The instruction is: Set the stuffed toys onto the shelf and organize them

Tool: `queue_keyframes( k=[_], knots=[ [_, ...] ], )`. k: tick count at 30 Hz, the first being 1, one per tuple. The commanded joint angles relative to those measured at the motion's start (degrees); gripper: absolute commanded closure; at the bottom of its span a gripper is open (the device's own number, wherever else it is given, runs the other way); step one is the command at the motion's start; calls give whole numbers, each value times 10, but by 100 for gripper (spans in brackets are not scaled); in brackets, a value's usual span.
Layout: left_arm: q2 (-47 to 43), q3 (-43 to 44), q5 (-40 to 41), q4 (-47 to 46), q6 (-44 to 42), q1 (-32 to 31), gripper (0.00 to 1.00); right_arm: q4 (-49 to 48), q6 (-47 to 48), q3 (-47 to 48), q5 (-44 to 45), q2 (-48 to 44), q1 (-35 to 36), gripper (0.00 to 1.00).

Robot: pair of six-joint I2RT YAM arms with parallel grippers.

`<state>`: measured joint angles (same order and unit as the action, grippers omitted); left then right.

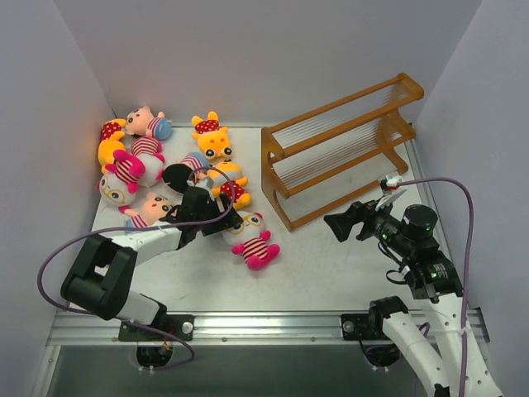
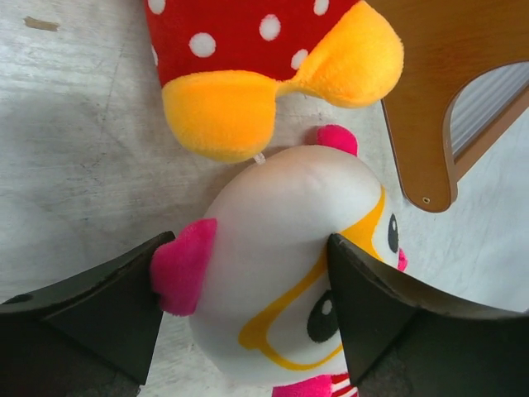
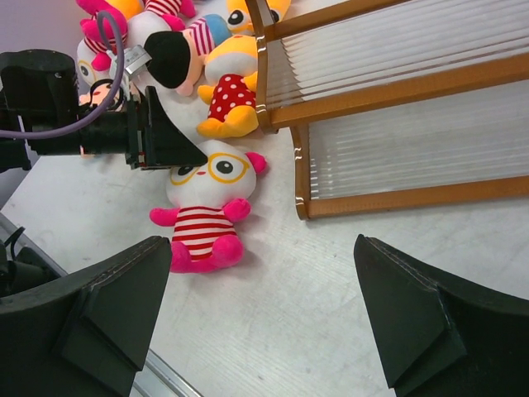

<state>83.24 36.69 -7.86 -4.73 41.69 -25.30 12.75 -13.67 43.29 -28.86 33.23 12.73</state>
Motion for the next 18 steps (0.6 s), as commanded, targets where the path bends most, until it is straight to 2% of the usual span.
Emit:
queue_keyframes(
  k=[1,3,4,6,7,8,11,18],
  knots=[
    [10,-14,-15,-24,15,-12,20,-47,-30,-13,-28,9,-2,2],
    [3,-23,-16,-31,21,-18,31,-48,-36,-22,-30,9,-2,2],
    [-1,-28,-15,-34,27,-24,45,-46,-38,-26,-32,9,-3,2],
    [-16,-39,-15,-43,37,-30,56,-47,-46,-35,-35,8,-2,3],
    [-22,-43,-15,-43,40,-34,64,-47,-50,-37,-37,6,-3,3],
    [-38,-46,-15,-43,44,-36,76,-48,-57,-42,-39,5,-2,3],
    [-81,-65,-7,-47,63,-46,96,-54,-69,-62,-45,-1,-3,4],
    [-219,-123,66,-56,160,-68,98,-104,-136,-139,-64,-11,6,7]
  ],
)
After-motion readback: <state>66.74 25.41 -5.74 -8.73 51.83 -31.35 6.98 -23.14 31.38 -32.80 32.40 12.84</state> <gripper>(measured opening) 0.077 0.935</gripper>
